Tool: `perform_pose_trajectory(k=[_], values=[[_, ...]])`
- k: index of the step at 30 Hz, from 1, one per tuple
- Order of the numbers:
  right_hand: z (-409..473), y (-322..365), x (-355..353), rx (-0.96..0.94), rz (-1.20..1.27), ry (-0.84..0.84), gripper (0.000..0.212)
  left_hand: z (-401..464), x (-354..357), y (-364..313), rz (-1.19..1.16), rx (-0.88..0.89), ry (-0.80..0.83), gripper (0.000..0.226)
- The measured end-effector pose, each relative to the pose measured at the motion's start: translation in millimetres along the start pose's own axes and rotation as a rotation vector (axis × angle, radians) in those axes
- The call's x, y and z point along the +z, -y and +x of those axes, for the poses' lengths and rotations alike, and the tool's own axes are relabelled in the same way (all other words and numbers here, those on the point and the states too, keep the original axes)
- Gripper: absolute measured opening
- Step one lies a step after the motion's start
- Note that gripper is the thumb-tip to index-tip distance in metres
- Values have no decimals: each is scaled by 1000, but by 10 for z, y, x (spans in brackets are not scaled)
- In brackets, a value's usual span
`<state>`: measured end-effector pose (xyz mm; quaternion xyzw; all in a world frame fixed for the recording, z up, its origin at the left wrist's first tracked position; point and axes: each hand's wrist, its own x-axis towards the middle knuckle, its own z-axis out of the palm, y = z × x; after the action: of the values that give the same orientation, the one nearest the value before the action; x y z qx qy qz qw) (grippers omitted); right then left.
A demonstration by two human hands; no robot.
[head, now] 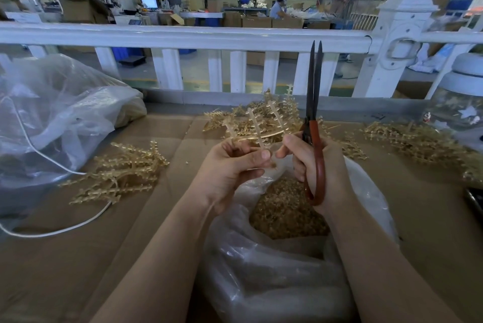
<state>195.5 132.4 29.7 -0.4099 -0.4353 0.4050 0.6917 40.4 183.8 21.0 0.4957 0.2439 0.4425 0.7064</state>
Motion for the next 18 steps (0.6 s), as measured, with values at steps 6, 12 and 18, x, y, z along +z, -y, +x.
perform_pose_trajectory(k=[6, 12, 18], values=[[7, -24, -13, -99, -195, -63, 42, 6, -21, -40, -42, 129, -100, 22], [34, -169, -72, -276, -664, -17, 39, 17, -34, -90, -120, 170, -209, 18], [38, -233, -92, -324, -1097, 24, 57, 15, -68, -111, -172, 148, -184, 20]])
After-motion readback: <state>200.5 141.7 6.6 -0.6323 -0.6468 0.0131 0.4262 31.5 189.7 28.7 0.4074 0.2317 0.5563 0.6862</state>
